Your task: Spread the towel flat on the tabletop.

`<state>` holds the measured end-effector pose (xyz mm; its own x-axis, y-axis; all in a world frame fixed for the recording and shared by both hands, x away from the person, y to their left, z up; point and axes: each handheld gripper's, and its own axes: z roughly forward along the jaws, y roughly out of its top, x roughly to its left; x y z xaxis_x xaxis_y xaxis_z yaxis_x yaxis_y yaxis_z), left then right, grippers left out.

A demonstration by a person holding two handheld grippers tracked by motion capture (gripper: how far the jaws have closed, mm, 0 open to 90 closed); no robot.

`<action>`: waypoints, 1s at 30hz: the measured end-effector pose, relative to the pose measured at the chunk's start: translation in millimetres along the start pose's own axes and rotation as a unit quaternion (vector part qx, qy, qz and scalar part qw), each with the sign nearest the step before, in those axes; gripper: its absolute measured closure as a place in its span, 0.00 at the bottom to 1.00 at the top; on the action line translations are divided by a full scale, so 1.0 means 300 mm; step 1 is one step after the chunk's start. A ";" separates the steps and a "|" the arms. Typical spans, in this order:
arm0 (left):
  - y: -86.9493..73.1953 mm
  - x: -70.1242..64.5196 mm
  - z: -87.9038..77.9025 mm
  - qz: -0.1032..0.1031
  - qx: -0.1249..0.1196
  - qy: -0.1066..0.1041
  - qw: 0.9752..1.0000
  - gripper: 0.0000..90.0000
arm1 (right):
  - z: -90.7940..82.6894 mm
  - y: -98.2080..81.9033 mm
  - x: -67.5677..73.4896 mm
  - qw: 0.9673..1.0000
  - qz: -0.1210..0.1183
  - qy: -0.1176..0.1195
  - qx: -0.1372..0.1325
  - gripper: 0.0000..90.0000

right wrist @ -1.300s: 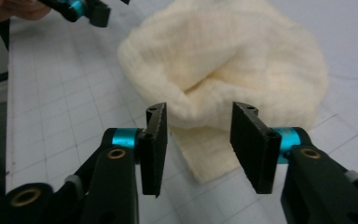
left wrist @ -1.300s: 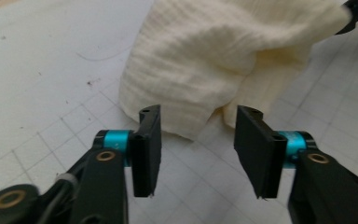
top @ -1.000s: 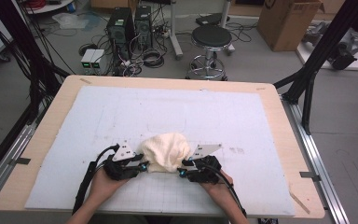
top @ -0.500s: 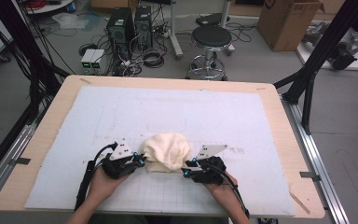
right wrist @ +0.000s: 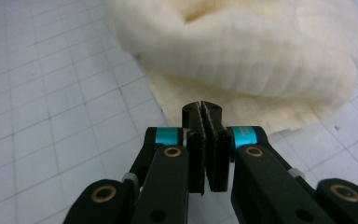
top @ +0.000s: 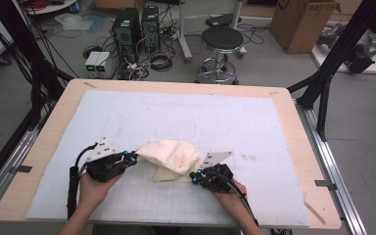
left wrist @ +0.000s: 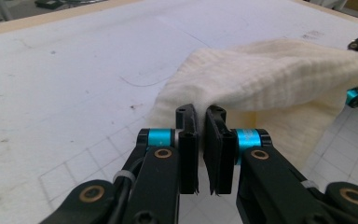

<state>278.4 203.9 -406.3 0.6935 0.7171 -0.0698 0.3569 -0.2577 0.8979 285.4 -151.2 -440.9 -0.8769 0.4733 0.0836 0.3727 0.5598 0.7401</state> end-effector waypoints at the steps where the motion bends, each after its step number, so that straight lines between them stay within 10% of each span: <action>1: -0.001 0.006 -0.006 -0.002 0.000 0.000 1.000 0.93 | -0.010 -0.001 0.000 1.000 -0.001 0.002 -0.001 0.99; 14: 0.009 0.076 -0.112 -0.012 0.025 -0.013 1.000 0.90 | -0.257 -0.124 0.012 0.998 0.028 -0.013 -0.049 0.97; 20: -0.018 0.070 -0.082 -0.024 0.034 -0.004 0.999 0.64 | -0.231 -0.128 0.008 0.998 0.018 -0.009 -0.053 0.81; 30: -0.031 0.039 -0.038 0.005 0.060 -0.043 0.997 0.59 | -0.106 -0.040 -0.020 0.998 -0.023 0.002 -0.050 0.62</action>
<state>276.0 222.0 -410.4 0.7470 0.6568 -0.1031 0.4188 -0.3444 0.8402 276.5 -182.4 -428.9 -0.8936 0.4460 0.0508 0.3002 0.5098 0.8062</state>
